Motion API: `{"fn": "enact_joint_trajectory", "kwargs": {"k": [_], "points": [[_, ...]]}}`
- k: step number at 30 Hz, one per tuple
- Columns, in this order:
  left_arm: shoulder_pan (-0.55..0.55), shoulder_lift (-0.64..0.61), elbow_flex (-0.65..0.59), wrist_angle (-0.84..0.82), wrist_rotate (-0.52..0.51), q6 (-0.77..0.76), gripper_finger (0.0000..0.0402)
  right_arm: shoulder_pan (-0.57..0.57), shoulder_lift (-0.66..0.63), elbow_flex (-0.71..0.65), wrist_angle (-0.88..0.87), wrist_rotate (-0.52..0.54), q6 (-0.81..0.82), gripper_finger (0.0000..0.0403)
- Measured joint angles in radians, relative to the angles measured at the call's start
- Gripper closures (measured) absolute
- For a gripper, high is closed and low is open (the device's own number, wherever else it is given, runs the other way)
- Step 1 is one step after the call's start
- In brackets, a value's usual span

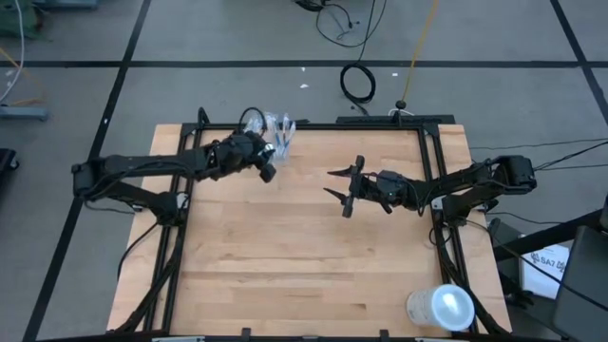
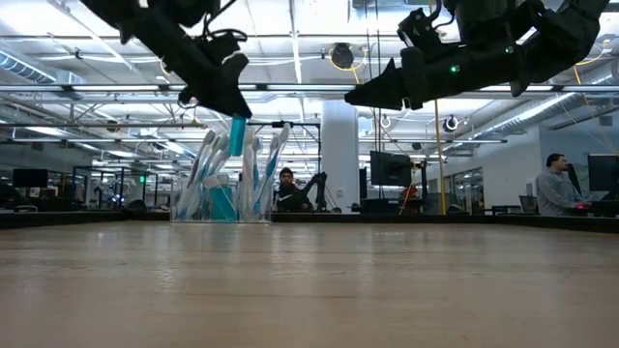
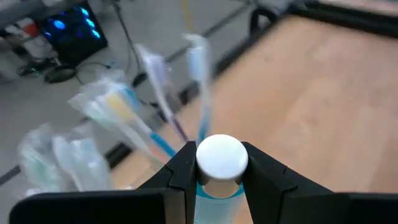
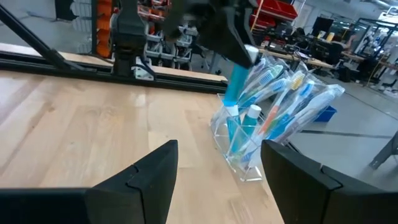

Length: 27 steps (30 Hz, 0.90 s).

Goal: Pick & Place toothbrushing station
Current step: Put the small blue bottle into the transparent organizer

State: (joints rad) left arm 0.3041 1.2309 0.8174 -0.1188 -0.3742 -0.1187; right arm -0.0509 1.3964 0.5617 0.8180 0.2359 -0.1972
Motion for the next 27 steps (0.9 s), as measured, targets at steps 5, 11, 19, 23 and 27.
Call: {"fn": "enact_joint_trajectory", "kwargs": {"k": [5, 11, 19, 23, 27], "points": [[0.097, -0.002, -0.057, 0.119, 0.007, 0.020, 0.0307, 0.000, 0.000, 0.000, 0.000, -0.001, 0.002, 0.0179], [0.153, 0.000, -0.131, 0.172, 0.025, 0.006, 0.0307, 0.000, 0.000, 0.000, -0.001, -0.001, 0.001, 0.0179], [0.194, 0.046, -0.208, 0.411, 0.157, 0.064, 0.0307, 0.000, 0.000, 0.000, -0.001, -0.001, -0.001, 0.0179], [0.228, 0.105, -0.207, 0.399, 0.163, 0.061, 0.0307, -0.001, 0.001, 0.000, 0.000, -0.002, -0.002, 0.0179], [0.239, 0.147, -0.209, 0.413, 0.165, 0.055, 0.0307, -0.002, 0.001, 0.000, -0.001, -0.003, -0.005, 0.0179]]}}
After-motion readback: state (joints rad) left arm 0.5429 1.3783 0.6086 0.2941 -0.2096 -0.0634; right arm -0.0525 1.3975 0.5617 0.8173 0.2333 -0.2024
